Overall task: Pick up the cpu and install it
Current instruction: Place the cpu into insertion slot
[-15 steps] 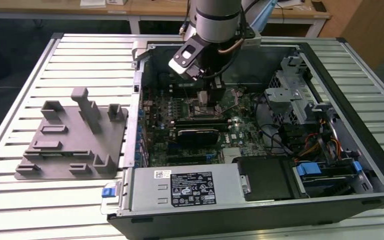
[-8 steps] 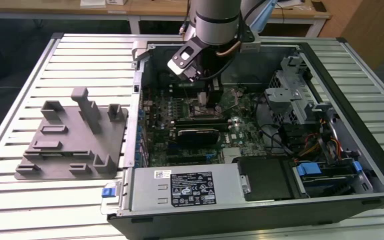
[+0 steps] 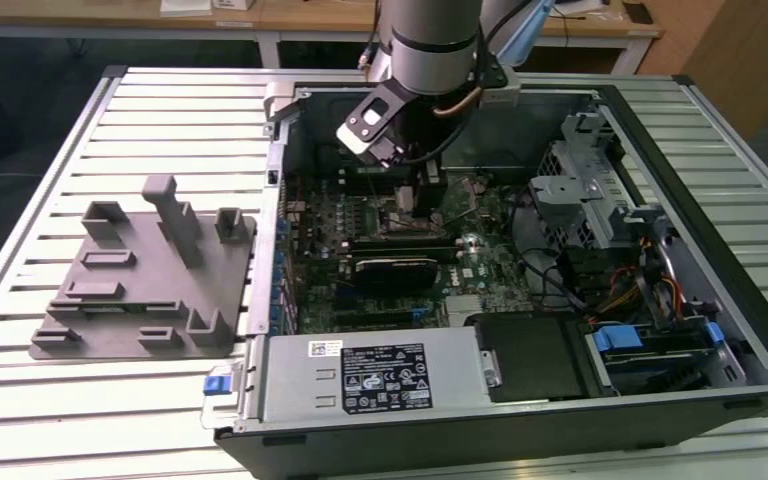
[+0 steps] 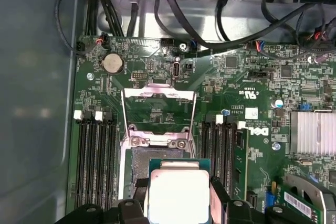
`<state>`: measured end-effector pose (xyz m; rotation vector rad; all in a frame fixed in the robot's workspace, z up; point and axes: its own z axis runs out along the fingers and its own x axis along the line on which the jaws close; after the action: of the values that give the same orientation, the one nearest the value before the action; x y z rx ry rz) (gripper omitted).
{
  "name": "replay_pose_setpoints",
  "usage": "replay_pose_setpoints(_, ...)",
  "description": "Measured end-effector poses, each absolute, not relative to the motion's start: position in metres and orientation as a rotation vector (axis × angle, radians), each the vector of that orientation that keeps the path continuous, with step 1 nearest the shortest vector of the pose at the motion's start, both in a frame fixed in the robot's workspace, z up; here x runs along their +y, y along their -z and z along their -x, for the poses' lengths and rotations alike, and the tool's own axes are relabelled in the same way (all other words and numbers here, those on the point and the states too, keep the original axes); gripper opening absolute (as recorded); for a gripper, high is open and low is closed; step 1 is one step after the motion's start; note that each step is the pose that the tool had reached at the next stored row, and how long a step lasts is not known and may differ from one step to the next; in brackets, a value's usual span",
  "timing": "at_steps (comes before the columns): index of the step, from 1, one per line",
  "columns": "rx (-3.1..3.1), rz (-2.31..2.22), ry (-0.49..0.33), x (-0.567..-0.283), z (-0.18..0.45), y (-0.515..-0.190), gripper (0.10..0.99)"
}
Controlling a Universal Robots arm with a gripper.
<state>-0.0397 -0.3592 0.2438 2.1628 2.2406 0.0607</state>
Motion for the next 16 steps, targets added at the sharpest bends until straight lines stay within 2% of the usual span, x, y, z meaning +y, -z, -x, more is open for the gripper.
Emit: replay_pose_setpoints(16,2.232,-2.169,-0.056,-0.351,0.039,-0.225,0.541)
